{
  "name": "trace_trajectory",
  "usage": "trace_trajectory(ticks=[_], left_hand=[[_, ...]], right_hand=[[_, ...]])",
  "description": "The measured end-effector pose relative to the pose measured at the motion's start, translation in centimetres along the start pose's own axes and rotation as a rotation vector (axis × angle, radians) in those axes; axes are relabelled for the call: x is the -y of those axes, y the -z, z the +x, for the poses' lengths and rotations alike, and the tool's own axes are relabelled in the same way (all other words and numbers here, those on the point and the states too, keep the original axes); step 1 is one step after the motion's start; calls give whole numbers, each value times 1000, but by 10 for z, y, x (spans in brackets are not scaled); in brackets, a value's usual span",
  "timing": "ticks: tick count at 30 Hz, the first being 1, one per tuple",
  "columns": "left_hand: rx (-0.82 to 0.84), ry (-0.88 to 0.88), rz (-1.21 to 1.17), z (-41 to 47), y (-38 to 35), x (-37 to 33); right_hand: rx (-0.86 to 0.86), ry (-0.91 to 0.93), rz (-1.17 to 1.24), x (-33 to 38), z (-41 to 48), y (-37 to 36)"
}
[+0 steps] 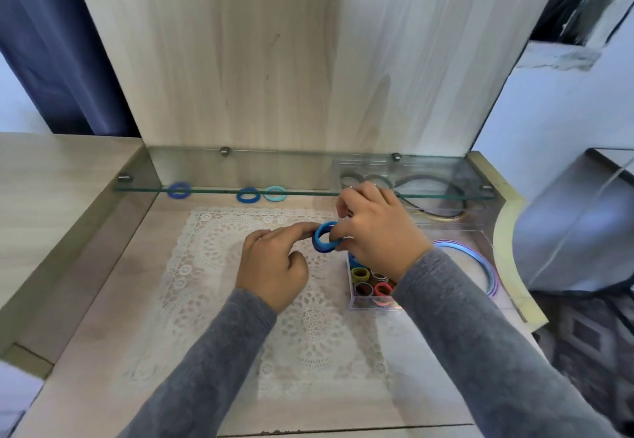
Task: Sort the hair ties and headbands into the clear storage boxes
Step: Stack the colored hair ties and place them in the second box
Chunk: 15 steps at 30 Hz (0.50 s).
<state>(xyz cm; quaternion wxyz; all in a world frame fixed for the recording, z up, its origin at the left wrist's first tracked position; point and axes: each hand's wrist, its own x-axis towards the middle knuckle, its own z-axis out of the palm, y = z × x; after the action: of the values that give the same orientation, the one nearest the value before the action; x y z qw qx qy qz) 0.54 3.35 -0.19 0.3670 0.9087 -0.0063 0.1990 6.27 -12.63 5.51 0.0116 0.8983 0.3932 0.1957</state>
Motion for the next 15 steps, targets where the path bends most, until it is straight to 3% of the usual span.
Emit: trace_trajectory(ticks=[15], left_hand=[[143,-59,68,24,-64,-45]], right_hand=[[-29,-10,-153,-72,-50,-14]])
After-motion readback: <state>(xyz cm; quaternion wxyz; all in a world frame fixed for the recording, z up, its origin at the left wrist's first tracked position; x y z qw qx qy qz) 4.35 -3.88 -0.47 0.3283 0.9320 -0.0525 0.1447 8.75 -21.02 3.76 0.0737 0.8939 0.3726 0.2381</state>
